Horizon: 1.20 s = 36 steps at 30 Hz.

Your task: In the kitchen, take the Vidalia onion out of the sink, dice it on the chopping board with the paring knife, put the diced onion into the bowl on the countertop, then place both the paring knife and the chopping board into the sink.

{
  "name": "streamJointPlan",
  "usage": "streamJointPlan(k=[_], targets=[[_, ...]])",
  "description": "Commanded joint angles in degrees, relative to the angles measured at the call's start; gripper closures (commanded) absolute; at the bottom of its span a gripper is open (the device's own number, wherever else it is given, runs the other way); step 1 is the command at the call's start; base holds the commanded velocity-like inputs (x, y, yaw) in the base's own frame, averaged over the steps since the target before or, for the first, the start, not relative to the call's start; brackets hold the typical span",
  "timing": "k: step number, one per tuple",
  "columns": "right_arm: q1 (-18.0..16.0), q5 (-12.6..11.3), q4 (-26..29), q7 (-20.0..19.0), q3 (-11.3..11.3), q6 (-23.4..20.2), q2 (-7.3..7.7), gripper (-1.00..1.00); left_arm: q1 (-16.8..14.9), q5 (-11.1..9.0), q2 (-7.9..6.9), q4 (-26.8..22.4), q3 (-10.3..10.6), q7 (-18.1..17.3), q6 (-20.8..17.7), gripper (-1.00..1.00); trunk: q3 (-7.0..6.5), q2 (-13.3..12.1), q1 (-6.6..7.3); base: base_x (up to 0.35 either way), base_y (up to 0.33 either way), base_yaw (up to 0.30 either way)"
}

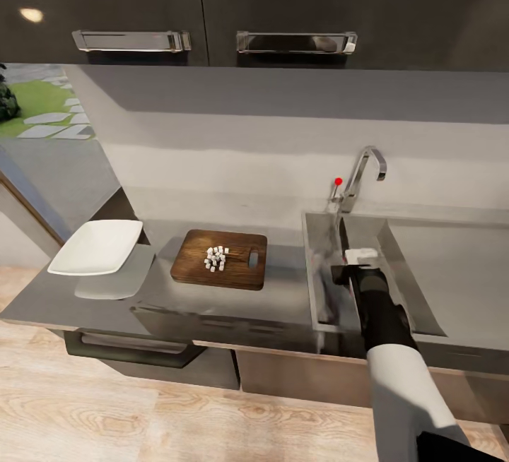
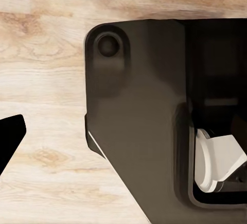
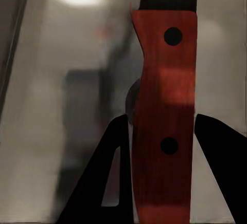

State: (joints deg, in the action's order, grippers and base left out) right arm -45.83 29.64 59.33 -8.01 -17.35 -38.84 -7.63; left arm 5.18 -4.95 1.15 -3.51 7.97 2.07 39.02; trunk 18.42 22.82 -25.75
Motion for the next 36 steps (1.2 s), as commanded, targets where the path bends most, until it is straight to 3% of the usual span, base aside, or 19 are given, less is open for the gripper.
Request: streamJointPlan(k=[1,7,33,34,36], targets=[[-0.1,0.5,0.0,-0.6,-0.9,-0.1,-0.07,1.00,0.0,-0.5,0.00,-0.1,0.5,0.2,0.1,-1.00,0.09,0.1,-0.03,0.000,0.000,0.000],[-0.1,0.5,-2.7,-0.6,-2.5,-0.1,0.10,1.00,0.0,-0.5,0.00,-0.1,0.5,0.2,0.1,-1.00,0.09,0.1,-0.03,0.000,0.000,0.000],[-0.1,0.5,-8.8,-0.2,-2.6,-0.1,0.69,1.00,0.0,-0.5,0.00,-0.1,0.6,0.2,0.2,-1.00,0.09,0.1,-0.03,0.000,0.000,0.000],[-0.1,0.5,-8.8,-0.2,-2.6,-0.1,0.69,-1.00,0.0,-0.5,0.00,-0.1,0.6,0.2,0.2,-1.00,0.09,0.1,-0.03,0.000,0.000,0.000],[-0.1,0.5,-8.8,-0.2,-2.6,-0.1,0.69,-1.00,0.0,-0.5,0.00,-0.1,0.6,0.2,0.2,-1.00,0.09,0.1,-0.03,0.000,0.000,0.000]])
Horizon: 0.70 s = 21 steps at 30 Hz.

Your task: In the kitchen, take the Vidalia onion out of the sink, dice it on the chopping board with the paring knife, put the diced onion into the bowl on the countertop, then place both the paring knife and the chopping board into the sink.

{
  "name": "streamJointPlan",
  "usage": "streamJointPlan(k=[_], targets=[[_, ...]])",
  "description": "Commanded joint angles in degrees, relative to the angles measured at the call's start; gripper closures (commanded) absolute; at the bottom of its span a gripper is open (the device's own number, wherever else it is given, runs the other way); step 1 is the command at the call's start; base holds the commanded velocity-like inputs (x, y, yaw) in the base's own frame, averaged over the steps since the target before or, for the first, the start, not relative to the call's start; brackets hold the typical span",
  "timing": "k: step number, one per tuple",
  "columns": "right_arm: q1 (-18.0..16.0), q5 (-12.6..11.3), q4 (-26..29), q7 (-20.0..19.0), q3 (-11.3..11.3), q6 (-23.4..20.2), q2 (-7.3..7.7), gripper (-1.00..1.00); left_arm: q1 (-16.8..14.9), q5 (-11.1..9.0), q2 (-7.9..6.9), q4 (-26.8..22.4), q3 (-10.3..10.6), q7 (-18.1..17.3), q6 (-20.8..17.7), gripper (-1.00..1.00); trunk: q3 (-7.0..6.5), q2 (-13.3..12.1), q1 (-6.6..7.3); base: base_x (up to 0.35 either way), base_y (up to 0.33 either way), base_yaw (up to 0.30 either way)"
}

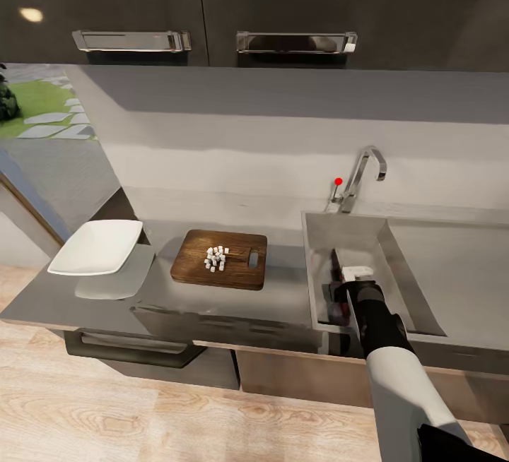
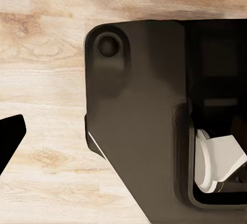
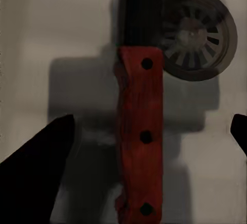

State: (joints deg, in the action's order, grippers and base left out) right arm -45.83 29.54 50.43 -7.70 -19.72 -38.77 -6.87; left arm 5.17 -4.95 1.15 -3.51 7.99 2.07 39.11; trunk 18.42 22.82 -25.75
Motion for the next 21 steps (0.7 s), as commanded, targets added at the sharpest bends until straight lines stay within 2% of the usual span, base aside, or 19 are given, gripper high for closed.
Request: streamJointPlan(k=[1,10,14,16,18,21], targets=[[0.0,0.6,0.1,-0.5,-0.2,-0.2,-0.07,-1.00,0.0,-0.5,0.00,-0.1,0.5,0.2,0.1,-1.00,0.09,0.1,-0.03,0.000,0.000,0.000],[0.0,0.6,1.6,-0.9,-0.3,-0.2,-0.13,-1.00,0.1,-0.5,0.00,-0.1,0.5,0.2,0.1,-1.00,0.09,0.1,-0.03,0.000,0.000,0.000],[0.0,0.6,11.9,-2.5,0.0,-1.0,-0.61,-1.00,0.0,-0.5,0.00,-0.1,0.5,0.2,0.1,-1.00,0.09,0.1,-0.03,0.000,0.000,0.000],[0.0,0.6,18.4,-4.2,0.0,-3.4,-0.93,-1.00,0.0,-0.5,0.00,-0.1,0.5,0.2,0.1,-1.00,0.09,0.1,-0.03,0.000,0.000,0.000],[0.0,0.7,23.5,-8.1,0.0,-7.3,-1.07,-1.00,0.0,-0.5,0.00,-0.1,0.5,0.1,0.0,-1.00,0.09,0.1,-0.03,0.000,0.000,0.000],[0.1,0.9,27.9,-14.0,0.0,-10.5,-1.12,-1.00,0.1,-0.5,0.00,-0.1,0.5,0.1,0.0,-1.00,0.09,0.1,-0.03,0.000,0.039,0.000]])
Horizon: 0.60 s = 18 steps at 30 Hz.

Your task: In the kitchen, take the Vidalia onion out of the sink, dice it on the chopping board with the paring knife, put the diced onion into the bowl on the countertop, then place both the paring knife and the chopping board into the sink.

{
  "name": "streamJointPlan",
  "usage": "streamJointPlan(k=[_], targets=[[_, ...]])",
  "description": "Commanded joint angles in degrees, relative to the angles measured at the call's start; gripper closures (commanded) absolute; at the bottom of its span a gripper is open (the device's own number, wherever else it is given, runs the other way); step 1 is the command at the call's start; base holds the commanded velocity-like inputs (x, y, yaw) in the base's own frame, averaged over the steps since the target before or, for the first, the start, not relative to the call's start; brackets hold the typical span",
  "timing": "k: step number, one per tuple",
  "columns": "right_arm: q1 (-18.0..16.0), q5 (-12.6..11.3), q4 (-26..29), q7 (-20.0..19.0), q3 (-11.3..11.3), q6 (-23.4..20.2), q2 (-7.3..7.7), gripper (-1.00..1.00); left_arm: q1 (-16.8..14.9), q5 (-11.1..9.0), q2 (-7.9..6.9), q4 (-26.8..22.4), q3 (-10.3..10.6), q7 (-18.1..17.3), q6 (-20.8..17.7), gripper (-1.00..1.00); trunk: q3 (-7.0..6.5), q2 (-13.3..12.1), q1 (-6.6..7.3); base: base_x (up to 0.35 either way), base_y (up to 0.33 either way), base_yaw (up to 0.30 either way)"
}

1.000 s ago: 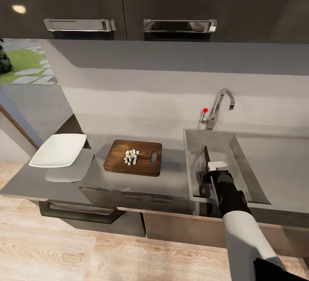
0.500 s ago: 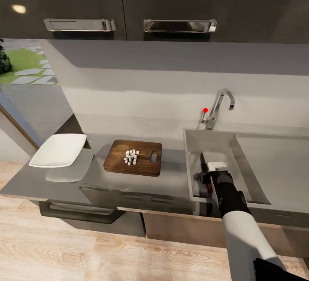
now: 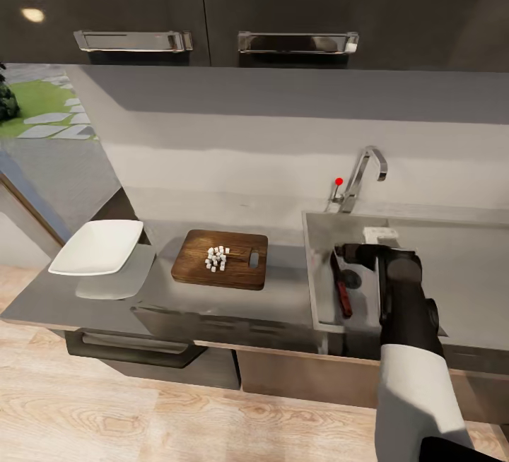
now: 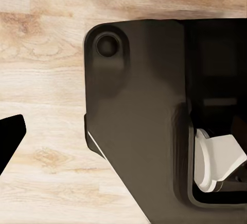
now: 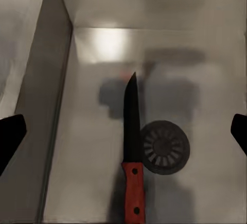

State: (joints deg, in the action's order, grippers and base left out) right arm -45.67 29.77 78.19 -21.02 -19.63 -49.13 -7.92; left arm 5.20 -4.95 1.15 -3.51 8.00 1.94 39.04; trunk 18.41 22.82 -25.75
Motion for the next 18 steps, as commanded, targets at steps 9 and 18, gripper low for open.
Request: streamJointPlan(k=[9,18], targets=[[0.2,0.8,1.4,-2.8,-0.1,-1.1,0.00,-1.00,0.0,-0.5,0.00,-0.1,0.5,0.2,0.1,-1.00,0.09,0.1,-0.04,0.000,0.258,0.000],[0.2,0.8,1.4,-2.8,-0.1,-1.1,0.01,-1.00,0.0,-0.5,0.00,-0.1,0.5,0.2,0.1,-1.00,0.09,0.1,-0.04,0.000,0.291,0.000]])
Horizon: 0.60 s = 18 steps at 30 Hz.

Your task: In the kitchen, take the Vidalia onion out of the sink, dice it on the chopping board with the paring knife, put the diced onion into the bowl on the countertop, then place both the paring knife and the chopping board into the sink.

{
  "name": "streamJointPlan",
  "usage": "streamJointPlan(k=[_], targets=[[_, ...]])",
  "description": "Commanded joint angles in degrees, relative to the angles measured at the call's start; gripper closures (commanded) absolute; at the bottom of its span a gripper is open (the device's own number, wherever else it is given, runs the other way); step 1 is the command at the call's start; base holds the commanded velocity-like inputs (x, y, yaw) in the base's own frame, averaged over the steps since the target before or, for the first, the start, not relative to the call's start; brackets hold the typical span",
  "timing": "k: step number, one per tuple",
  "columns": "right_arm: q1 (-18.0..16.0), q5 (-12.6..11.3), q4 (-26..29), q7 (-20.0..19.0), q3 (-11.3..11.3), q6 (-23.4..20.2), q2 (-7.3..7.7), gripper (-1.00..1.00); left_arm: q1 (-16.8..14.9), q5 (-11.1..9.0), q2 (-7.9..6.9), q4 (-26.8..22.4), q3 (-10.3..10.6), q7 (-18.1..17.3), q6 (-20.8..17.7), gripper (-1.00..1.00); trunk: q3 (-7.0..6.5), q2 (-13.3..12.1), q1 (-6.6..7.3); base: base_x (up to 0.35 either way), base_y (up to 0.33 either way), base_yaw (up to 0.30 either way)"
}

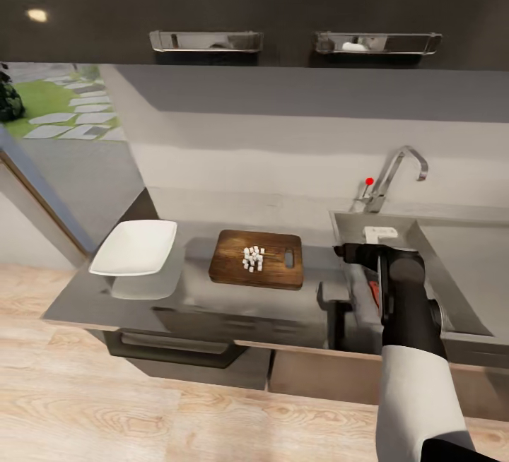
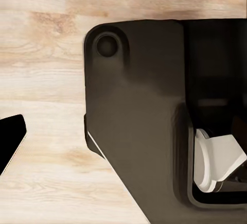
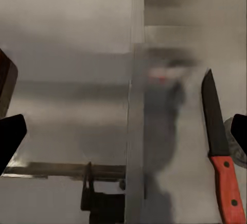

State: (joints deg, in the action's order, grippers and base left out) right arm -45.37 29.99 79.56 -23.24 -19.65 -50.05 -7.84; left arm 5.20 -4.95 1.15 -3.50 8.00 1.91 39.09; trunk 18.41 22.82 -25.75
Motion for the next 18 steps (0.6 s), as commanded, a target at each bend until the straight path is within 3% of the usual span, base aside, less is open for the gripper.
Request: streamJointPlan(k=[1,18], targets=[[-0.1,0.6,0.1,-0.6,-0.1,-0.1,-0.07,-1.00,0.0,-0.5,0.00,-0.1,0.5,0.2,0.1,-1.00,0.09,0.1,-0.03,0.016,0.292,0.000],[-0.1,0.5,-0.4,-0.6,-0.1,-0.1,-0.11,-1.00,0.0,-0.5,0.00,-0.1,0.5,0.2,0.1,-1.00,0.09,0.1,-0.03,0.075,0.268,0.000]])
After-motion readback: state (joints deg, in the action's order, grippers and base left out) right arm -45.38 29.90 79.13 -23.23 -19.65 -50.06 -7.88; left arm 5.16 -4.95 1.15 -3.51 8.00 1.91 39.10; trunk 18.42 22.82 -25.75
